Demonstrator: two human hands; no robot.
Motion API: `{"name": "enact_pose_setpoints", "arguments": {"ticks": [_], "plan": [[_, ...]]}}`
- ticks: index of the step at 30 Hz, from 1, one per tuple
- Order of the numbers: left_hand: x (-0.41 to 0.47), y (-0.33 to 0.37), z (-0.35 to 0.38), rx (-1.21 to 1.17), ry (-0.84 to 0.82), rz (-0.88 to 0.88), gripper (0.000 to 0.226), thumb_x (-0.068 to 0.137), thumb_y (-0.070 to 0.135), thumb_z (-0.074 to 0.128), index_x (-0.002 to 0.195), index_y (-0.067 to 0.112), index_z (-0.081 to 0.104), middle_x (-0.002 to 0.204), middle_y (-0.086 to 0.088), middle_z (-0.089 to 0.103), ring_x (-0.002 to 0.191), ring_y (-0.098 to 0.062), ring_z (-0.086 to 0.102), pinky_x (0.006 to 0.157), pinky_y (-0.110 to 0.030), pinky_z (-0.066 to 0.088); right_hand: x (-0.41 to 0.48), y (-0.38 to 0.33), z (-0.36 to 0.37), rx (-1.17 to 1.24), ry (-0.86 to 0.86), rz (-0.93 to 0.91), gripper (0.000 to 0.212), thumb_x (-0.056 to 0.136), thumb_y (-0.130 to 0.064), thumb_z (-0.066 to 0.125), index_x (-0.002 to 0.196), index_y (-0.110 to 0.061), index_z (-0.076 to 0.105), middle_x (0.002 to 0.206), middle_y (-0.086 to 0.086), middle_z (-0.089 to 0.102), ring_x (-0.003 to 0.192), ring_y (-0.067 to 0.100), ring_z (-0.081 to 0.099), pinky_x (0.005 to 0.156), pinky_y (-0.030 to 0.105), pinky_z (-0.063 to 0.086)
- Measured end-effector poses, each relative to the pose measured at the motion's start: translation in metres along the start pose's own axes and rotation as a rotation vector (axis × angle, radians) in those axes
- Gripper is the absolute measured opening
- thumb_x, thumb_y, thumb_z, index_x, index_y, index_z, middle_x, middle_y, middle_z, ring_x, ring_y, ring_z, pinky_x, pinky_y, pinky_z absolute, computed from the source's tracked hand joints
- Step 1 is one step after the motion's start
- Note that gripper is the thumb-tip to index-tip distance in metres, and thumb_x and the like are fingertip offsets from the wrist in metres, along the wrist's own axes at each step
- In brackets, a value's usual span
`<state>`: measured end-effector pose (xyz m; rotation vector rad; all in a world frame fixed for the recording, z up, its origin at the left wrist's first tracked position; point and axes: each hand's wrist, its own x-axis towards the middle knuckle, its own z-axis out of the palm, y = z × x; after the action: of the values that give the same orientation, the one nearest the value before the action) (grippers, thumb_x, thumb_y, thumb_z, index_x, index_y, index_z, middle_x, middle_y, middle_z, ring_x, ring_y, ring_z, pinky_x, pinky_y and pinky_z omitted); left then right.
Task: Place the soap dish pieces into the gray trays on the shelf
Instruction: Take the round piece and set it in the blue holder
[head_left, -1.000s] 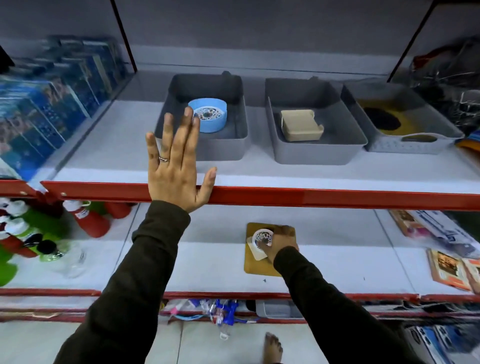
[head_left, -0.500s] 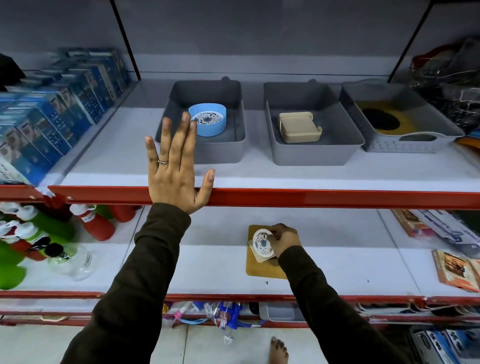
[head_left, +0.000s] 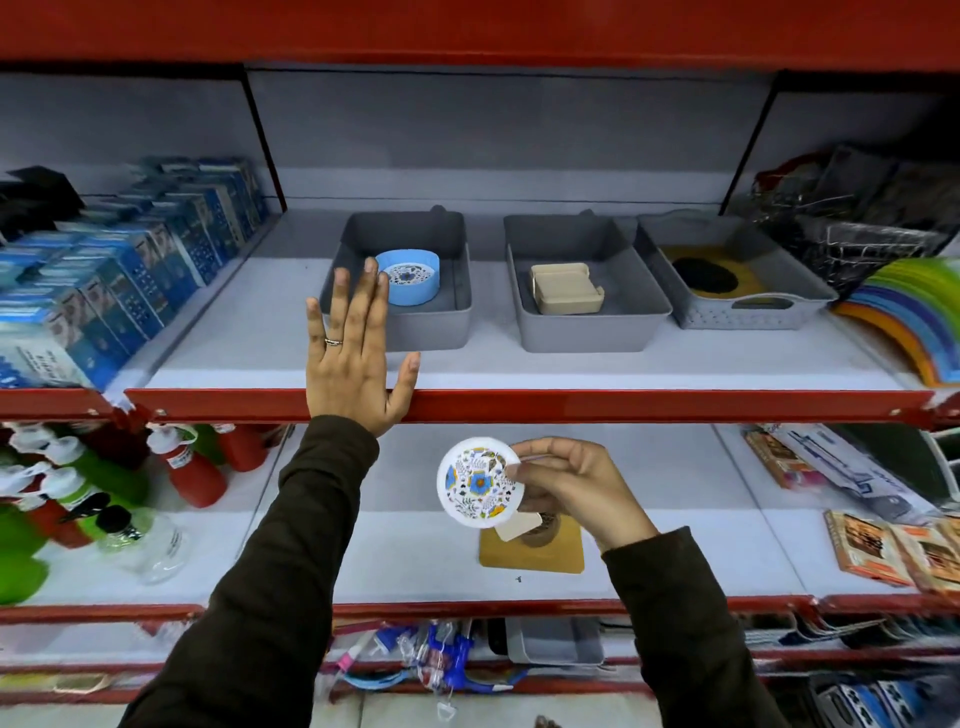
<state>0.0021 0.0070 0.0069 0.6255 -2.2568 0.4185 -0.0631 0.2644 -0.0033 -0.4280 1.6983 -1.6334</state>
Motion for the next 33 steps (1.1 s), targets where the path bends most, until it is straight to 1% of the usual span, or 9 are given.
{"name": "enact_pose_setpoints", "arguments": {"ticks": [4, 8, 14, 19, 22, 25, 28, 30, 33], "plan": [[0.001, -0.001, -0.003, 0.0, -0.022, 0.001, 0.08, 0.094, 0.057, 0.016, 0.158, 0.011, 0.008, 0.165, -0.013, 0.018, 0.154, -0.02, -0.012, 0.124, -0.041, -0.014, -0.012, -0.042, 0.001, 0.125, 0.037, -0.161, 0.021, 0.079, 0.003, 0.074, 0.1, -0.002, 0.072, 0.092, 0.019, 0.078, 0.076, 0.025, 0.077, 0.067, 0.036, 0.064], [0.002, -0.001, -0.004, 0.004, -0.048, 0.006, 0.08, 0.094, 0.057, 0.016, 0.158, 0.009, 0.012, 0.165, -0.013, 0.019, 0.154, -0.025, 0.005, 0.124, -0.041, -0.014, -0.016, -0.061, 0.003, 0.149, 0.053, -0.226, 0.02, 0.08, 0.001, 0.074, 0.1, -0.004, 0.072, 0.093, 0.017, 0.078, 0.077, 0.021, 0.077, 0.065, 0.03, 0.063], [0.001, -0.003, -0.001, -0.018, -0.018, 0.0, 0.08, 0.094, 0.058, 0.016, 0.158, 0.01, 0.01, 0.165, -0.012, 0.017, 0.154, -0.021, -0.007, 0.125, -0.041, -0.012, -0.007, -0.059, 0.005, 0.139, 0.078, -0.209, 0.02, 0.08, 0.0, 0.074, 0.1, -0.003, 0.072, 0.089, 0.015, 0.079, 0.076, 0.022, 0.077, 0.063, 0.03, 0.063], [0.001, -0.004, 0.003, -0.056, 0.055, -0.015, 0.082, 0.094, 0.06, 0.015, 0.158, 0.013, -0.006, 0.166, -0.004, -0.012, 0.154, -0.017, -0.016, 0.125, -0.038, -0.014, 0.03, -0.09, 0.012, 0.134, 0.114, -0.245, 0.025, 0.081, 0.002, 0.073, 0.106, -0.003, 0.069, 0.097, 0.011, 0.077, 0.084, 0.02, 0.077, 0.063, 0.027, 0.062], [0.0, -0.004, 0.008, -0.083, 0.073, 0.005, 0.081, 0.094, 0.058, 0.015, 0.158, 0.014, -0.008, 0.166, -0.002, -0.016, 0.155, -0.018, -0.014, 0.125, -0.038, -0.012, 0.08, -0.127, 0.031, 0.132, 0.132, -0.303, 0.022, 0.082, 0.006, 0.071, 0.102, 0.0, 0.066, 0.089, 0.008, 0.072, 0.078, 0.019, 0.073, 0.058, 0.026, 0.062], [0.0, -0.006, 0.011, -0.098, 0.078, 0.019, 0.081, 0.093, 0.058, 0.016, 0.158, 0.014, -0.006, 0.166, -0.002, -0.014, 0.155, -0.019, -0.012, 0.126, -0.038, -0.01, 0.14, -0.159, 0.056, 0.071, 0.156, -0.305, 0.022, 0.08, 0.011, 0.069, 0.079, -0.009, 0.063, 0.089, 0.017, 0.07, 0.08, 0.033, 0.07, 0.056, 0.033, 0.062], [0.001, -0.007, 0.014, -0.1, 0.076, 0.012, 0.081, 0.093, 0.058, 0.016, 0.159, 0.015, -0.005, 0.167, -0.002, -0.012, 0.155, -0.019, -0.01, 0.126, -0.039, -0.008, 0.193, -0.17, 0.073, -0.016, 0.179, -0.238, 0.024, 0.076, 0.01, 0.072, 0.07, -0.01, 0.063, 0.104, 0.025, 0.071, 0.092, 0.041, 0.071, 0.069, 0.044, 0.062], [0.001, -0.007, 0.014, -0.097, 0.067, 0.008, 0.082, 0.093, 0.059, 0.017, 0.159, 0.015, -0.004, 0.167, -0.002, -0.011, 0.156, -0.02, -0.009, 0.126, -0.038, -0.009, 0.22, -0.166, 0.078, -0.113, 0.211, -0.205, 0.018, 0.076, 0.006, 0.074, 0.072, -0.009, 0.065, 0.108, 0.027, 0.072, 0.091, 0.041, 0.073, 0.079, 0.051, 0.061], [0.001, -0.006, 0.015, -0.09, 0.058, 0.004, 0.083, 0.091, 0.059, 0.02, 0.159, 0.016, -0.004, 0.167, -0.002, -0.009, 0.156, -0.021, -0.007, 0.126, -0.039, -0.008, 0.246, -0.16, 0.082, -0.357, 0.296, -0.226, 0.017, 0.075, -0.007, 0.076, 0.091, -0.004, 0.073, 0.103, 0.019, 0.075, 0.09, 0.035, 0.074, 0.081, 0.046, 0.062]]}}
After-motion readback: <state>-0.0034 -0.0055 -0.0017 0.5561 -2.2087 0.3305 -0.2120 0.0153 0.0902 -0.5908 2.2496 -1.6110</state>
